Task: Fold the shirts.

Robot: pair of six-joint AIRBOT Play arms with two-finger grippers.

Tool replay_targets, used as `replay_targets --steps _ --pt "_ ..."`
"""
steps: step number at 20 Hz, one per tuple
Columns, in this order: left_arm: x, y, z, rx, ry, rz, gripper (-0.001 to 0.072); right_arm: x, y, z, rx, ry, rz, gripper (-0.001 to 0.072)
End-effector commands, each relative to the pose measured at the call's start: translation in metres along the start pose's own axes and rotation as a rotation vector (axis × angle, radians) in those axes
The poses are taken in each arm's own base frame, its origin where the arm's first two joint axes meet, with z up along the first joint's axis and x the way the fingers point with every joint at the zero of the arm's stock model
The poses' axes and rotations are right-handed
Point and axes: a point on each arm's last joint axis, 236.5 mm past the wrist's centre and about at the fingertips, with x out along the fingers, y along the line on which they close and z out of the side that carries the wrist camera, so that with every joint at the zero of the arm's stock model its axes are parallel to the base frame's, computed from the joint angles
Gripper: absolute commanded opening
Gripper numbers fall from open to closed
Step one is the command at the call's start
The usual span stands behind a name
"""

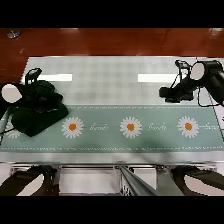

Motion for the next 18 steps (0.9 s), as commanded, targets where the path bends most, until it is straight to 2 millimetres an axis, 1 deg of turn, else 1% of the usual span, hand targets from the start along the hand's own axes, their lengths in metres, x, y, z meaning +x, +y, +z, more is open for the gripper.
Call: replay_targets --steps 1,14,16,17,18 --pt "0.0 0.0 0.0 0.0 0.002 0.0 0.0035 0.0 0.0 0.0 -0.001 0.001 0.0 0.0022" --pt "0.0 -0.001 0.0 -0.003 0.002 -0.006 0.0035 0.0 0.0 0.001 0.0 -0.003 0.001 0.0022" --pt "0.001 -0.001 0.0 -0.002 0.001 -0.006 0.0035 0.0 0.004 0.014 -0.001 -0.059 0.014 0.0022" --pt "0.001 -0.001 0.002 -0.003 -0.004 -0.006 0.0035 0.0 0.001 0.02 -0.005 -0.083 0.005 0.0039" --pt "0.002 -0.001 0.005 -0.002 -0.019 -0.007 0.0047 0.0 -0.002 0.024 -0.003 -0.1 -0.01 0.0366"
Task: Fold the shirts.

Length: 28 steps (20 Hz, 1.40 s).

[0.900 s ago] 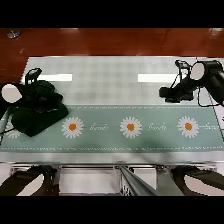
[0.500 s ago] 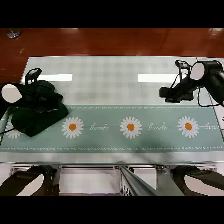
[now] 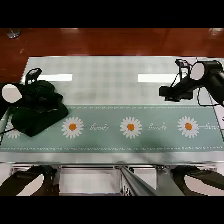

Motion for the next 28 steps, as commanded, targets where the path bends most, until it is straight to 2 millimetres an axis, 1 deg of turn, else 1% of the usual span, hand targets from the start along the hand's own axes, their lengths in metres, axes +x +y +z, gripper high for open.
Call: replay_targets --steps 1,2,3,4,5,6,7,8,9,10,12,14,15,16,17,18,19,21,23,24,25,26,27,28 --pt "0.002 0.001 0.011 0.035 -0.041 0.004 0.0318 0.002 -0.006 0.014 -0.024 -0.054 -0.028 0.0618" --pt "0.0 0.003 0.016 0.095 -0.051 0.017 0.0689 0.002 -0.01 0.01 -0.036 -0.036 -0.044 0.0622" --pt "-0.007 0.013 0.026 0.14 -0.072 0.067 0.0703 0.002 -0.013 0.005 -0.06 -0.016 -0.058 0.0621" --pt "-0.022 0.036 0.043 0.155 -0.115 0.168 0.0703 0.003 -0.015 0.0 -0.078 0.006 -0.063 0.0621" --pt "-0.043 0.068 0.064 0.102 -0.188 0.292 0.0702 0.002 -0.016 -0.006 -0.087 0.027 -0.068 0.062" --pt "-0.063 0.1 0.081 0.041 -0.257 0.389 0.0702 0.0 -0.017 -0.009 -0.089 0.039 -0.071 0.0621" --pt "-0.078 0.129 0.092 -0.042 -0.318 0.442 0.0701 -0.002 -0.016 -0.01 -0.087 0.037 -0.065 0.062" --pt "-0.084 0.151 0.096 -0.123 -0.356 0.454 0.0701 -0.004 -0.014 -0.01 -0.085 0.028 -0.055 0.062" --pt "-0.084 0.171 0.096 -0.201 -0.371 0.453 0.07 -0.004 -0.01 -0.01 -0.093 0.016 -0.048 0.062" --pt "-0.078 0.189 0.098 -0.261 -0.387 0.439 0.0701 -0.004 -0.007 -0.01 -0.108 0.008 -0.048 0.062" --pt "-0.06 0.216 0.102 -0.322 -0.384 0.438 0.07 -0.002 0.006 -0.013 -0.143 0.0 -0.041 0.062" --pt "-0.031 0.23 0.108 -0.316 -0.357 0.437 0.07 -0.002 0.019 -0.014 -0.161 -0.013 -0.033 0.062" --pt "-0.009 0.234 0.103 -0.308 -0.302 0.435 0.07 -0.002 0.025 -0.015 -0.161 -0.018 -0.028 0.062" --pt "0.013 0.237 0.093 -0.316 -0.235 0.432 0.07 -0.002 0.029 -0.015 -0.152 -0.024 -0.024 0.062" --pt "0.035 0.24 0.077 -0.327 -0.146 0.43 0.0699 -0.002 0.033 -0.014 -0.139 -0.032 -0.019 0.062" --pt "0.051 0.242 0.06 -0.339 -0.061 0.431 0.0699 -0.002 0.035 -0.013 -0.122 -0.038 -0.012 0.062" --pt "0.064 0.243 0.047 -0.346 0.002 0.43 0.0698 -0.002 0.036 -0.012 -0.106 -0.04 -0.008 0.062" --pt "0.08 0.24 0.027 -0.371 0.098 0.415 0.0697 -0.002 0.036 -0.011 -0.096 -0.046 -0.006 0.062" --pt "0.085 0.232 0.02 -0.395 0.13 0.385 0.0693 -0.002 0.036 -0.011 -0.084 -0.047 -0.006 0.062" --pt "0.087 0.224 0.017 -0.38 0.153 0.35 0.0554 -0.002 0.036 -0.011 -0.082 -0.046 -0.006 0.062" --pt "0.089 0.213 0.014 -0.347 0.178 0.301 0.0224 -0.002 0.036 -0.011 -0.082 -0.045 -0.005 0.062" --pt "0.092 0.199 0.013 -0.311 0.2 0.238 0.0033 -0.002 0.036 -0.012 -0.082 -0.043 -0.006 0.062" --pt "0.093 0.184 0.014 -0.311 0.205 0.175 0.0033 -0.004 0.035 -0.012 -0.083 -0.045 -0.008 0.062" --pt "0.09 0.169 0.021 -0.338 0.18 0.114 0.0033 -0.008 0.034 -0.011 -0.083 -0.058 -0.01 0.062"
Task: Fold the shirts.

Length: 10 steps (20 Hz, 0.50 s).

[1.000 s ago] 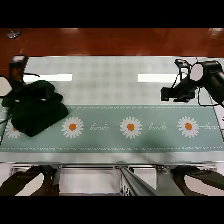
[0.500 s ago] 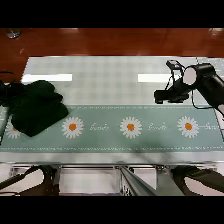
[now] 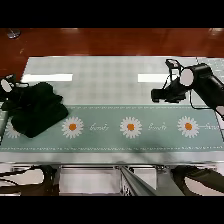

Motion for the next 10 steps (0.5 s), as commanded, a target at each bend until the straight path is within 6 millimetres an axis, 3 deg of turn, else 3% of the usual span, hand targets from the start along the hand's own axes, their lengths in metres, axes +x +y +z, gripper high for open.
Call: replay_targets --steps 1,2,4,6,8,10 --pt "-0.021 -0.054 -0.017 -0.015 0.058 -0.231 0.0033 -0.012 -0.005 0.004 0.014 -0.038 -0.013 0.062" --pt "-0.046 -0.067 -0.003 -0.017 -0.03 -0.291 0.0032 -0.022 -0.009 0.007 0.02 -0.072 -0.026 0.062" --pt "-0.115 -0.088 0.03 -0.033 -0.248 -0.392 0.0033 -0.052 -0.018 0.014 0.031 -0.163 -0.043 0.062" --pt "-0.208 -0.11 0.05 -0.008 -0.477 -0.524 0.0033 -0.087 -0.021 0.017 0.039 -0.259 -0.025 0.062" --pt "-0.305 -0.13 0.05 0.035 -0.676 -0.655 0.0032 -0.124 -0.022 0.015 0.045 -0.354 0.009 0.062" --pt "-0.395 -0.148 0.032 0.112 -0.847 -0.765 0.0033 -0.156 -0.024 0.008 0.051 -0.431 0.036 0.062"
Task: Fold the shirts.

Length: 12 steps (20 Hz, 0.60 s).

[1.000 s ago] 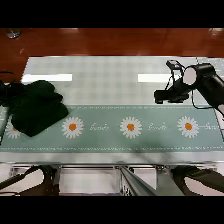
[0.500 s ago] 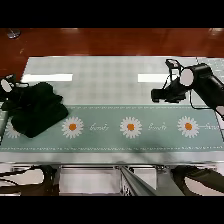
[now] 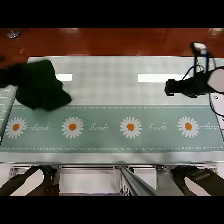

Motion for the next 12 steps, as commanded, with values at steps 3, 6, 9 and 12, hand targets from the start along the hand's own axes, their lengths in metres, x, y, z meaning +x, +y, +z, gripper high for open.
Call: replay_targets --steps 3,6,9,12 --pt "-0.175 -0.177 0.067 0.212 -0.409 -0.392 0.0033 -0.087 -0.009 0.006 0.029 -0.206 0.063 0.062" --pt "-0.215 -0.231 0.05 0.295 -0.433 -0.532 0.0033 -0.118 -0.015 0.0 0.039 -0.269 0.086 0.062" --pt "-0.2 -0.27 0.01 0.317 -0.342 -0.665 0.0033 -0.136 -0.019 -0.007 0.044 -0.302 0.097 0.062" --pt "-0.147 -0.296 -0.063 0.3 -0.188 -0.751 0.0033 -0.141 -0.023 -0.011 0.042 -0.304 0.091 0.062"
